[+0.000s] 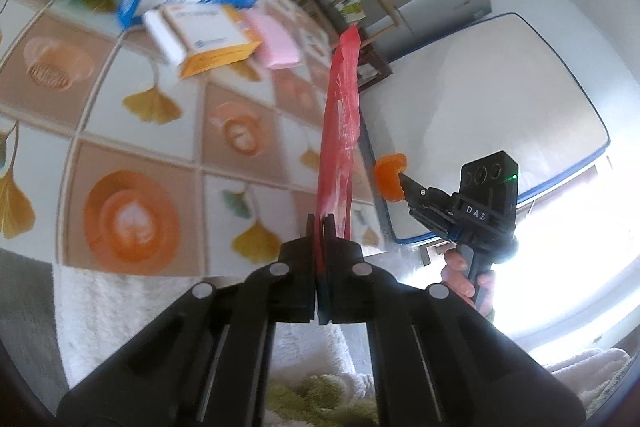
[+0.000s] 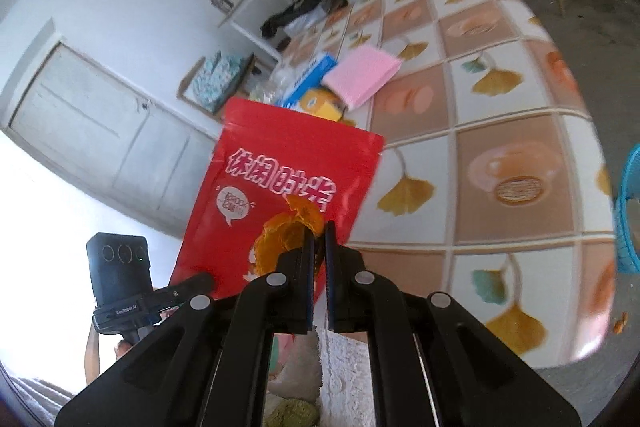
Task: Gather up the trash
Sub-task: 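Lift the red snack bag with the left tool while the right tool holds the peel, then carry the snack bag and peel to the blue wastebasket and open both tools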
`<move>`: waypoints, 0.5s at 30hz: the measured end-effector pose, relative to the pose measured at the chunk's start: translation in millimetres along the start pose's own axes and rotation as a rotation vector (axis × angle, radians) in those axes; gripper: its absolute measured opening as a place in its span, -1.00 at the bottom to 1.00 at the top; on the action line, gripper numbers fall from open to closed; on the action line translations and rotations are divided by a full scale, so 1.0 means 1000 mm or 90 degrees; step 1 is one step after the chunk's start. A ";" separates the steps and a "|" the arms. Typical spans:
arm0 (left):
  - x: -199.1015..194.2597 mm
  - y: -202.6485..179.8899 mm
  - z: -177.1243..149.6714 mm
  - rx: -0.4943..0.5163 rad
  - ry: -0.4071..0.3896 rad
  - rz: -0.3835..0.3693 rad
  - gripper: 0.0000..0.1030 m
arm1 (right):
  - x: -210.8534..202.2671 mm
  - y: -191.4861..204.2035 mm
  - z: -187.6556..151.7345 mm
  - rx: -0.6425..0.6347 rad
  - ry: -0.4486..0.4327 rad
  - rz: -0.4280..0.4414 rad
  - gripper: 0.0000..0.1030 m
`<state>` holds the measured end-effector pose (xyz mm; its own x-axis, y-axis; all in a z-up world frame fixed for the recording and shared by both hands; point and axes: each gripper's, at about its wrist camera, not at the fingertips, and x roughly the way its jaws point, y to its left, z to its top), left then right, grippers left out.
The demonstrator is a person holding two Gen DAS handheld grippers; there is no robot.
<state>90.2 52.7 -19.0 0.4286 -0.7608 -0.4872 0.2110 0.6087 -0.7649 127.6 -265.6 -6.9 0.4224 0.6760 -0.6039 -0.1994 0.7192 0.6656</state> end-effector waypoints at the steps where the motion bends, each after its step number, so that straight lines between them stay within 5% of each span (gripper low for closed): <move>1: 0.001 -0.004 0.002 0.007 -0.001 -0.002 -0.97 | -0.011 -0.005 0.000 0.007 -0.016 -0.003 -0.91; 7: 0.029 -0.037 0.016 0.059 0.013 -0.019 -0.97 | -0.067 -0.035 -0.005 0.045 -0.086 -0.028 -0.90; 15: 0.113 -0.102 0.039 0.147 0.080 -0.043 -0.97 | -0.149 -0.102 -0.027 0.147 -0.195 -0.115 -0.90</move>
<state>151.6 -86.5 20.1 0.2971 -0.8146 -0.4981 0.4361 0.5799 -0.6882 60.9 -434.9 2.9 0.6823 0.4383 -0.5851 0.0908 0.7433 0.6628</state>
